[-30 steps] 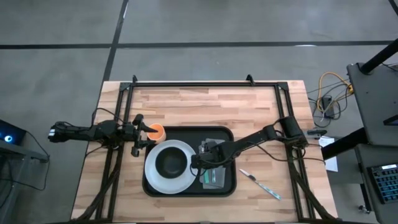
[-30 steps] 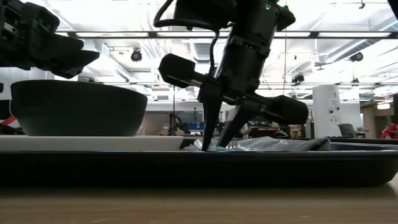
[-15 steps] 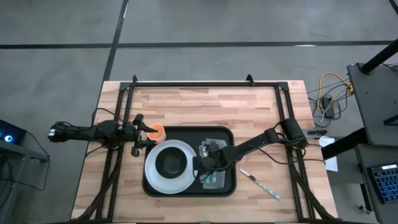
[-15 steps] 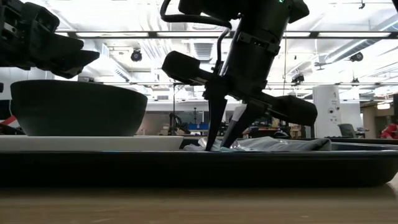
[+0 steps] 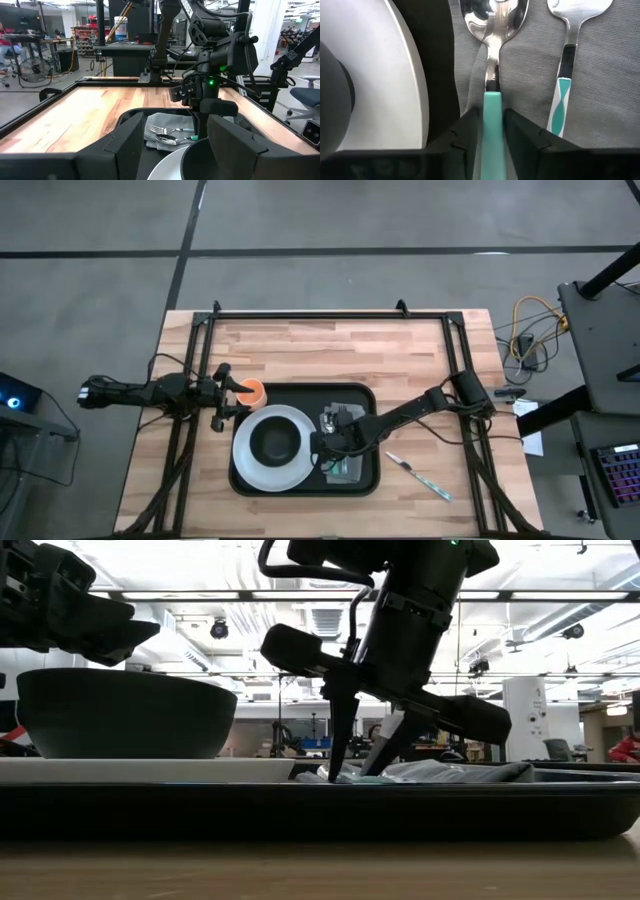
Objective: Set up tray
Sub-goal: Put the spoon on the table napkin, then put the table knife on the table napkin
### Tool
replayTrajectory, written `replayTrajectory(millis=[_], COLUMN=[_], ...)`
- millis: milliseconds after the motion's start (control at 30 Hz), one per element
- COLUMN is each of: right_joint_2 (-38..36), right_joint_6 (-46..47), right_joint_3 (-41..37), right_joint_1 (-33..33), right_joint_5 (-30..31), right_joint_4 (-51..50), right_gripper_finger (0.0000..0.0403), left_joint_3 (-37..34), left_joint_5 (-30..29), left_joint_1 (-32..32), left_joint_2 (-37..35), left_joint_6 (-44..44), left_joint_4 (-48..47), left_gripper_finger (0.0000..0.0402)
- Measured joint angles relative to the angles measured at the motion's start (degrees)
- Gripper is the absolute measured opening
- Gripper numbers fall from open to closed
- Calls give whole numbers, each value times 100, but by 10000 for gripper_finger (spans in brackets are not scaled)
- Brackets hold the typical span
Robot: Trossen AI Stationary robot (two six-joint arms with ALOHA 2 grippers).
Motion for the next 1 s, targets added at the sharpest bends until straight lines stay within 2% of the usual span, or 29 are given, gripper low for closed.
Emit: replayTrajectory(millis=[267,1000], right_joint_2=[-12,-324], right_joint_6=[-63,-231], right_joint_3=[22,11], right_joint_1=[-2,-2], right_joint_5=[-4,-28], right_joint_4=[-15,-345], right_gripper_finger=[115,107], left_joint_3=[2,0], left_joint_5=[2,0], left_joint_1=[-2,-2], left_joint_2=[0,0], left_joint_6=[0,0], left_joint_4=[0,0], left_gripper_finger=[198,198])
